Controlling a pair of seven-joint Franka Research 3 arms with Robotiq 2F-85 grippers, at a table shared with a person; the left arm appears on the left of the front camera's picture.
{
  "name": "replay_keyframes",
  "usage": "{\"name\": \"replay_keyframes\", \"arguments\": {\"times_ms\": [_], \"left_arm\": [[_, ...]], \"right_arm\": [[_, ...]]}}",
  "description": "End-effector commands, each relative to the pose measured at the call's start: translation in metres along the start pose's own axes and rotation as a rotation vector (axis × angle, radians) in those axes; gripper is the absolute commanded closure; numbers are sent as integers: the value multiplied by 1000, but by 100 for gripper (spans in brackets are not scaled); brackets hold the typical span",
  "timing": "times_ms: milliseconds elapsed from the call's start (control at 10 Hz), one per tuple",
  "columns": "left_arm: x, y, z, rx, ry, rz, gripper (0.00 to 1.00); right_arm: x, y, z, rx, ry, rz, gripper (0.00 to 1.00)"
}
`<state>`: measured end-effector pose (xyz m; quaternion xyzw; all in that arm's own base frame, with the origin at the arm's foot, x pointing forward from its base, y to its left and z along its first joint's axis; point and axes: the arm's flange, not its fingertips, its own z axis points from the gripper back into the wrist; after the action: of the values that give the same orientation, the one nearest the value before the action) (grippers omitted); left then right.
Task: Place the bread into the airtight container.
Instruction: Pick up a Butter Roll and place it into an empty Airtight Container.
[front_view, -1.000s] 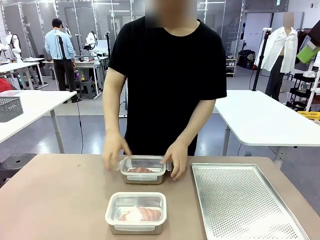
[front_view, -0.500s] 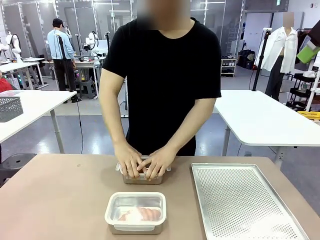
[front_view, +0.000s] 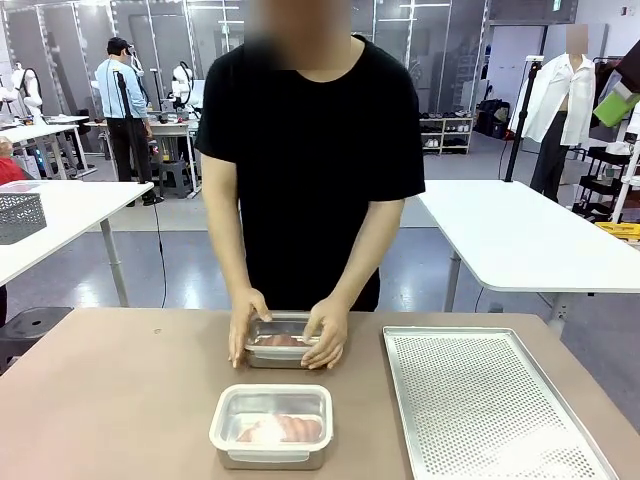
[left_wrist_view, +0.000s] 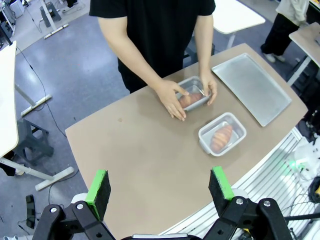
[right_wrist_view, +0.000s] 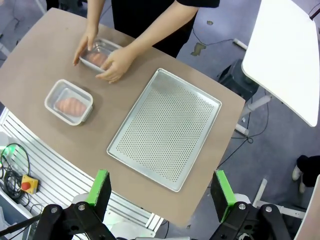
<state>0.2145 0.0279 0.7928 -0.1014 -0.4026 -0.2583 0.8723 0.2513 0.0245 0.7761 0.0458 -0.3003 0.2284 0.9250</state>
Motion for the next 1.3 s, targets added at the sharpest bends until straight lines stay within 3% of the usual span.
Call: {"name": "replay_keyframes", "arguments": {"times_ms": [0, 1200], "left_arm": [[1, 0, 0, 1, 0, 2, 0], [1, 0, 0, 1, 0, 2, 0]], "right_arm": [[1, 1, 1, -7, 12, -18, 0], [1, 1, 1, -7, 12, -18, 0]]}}
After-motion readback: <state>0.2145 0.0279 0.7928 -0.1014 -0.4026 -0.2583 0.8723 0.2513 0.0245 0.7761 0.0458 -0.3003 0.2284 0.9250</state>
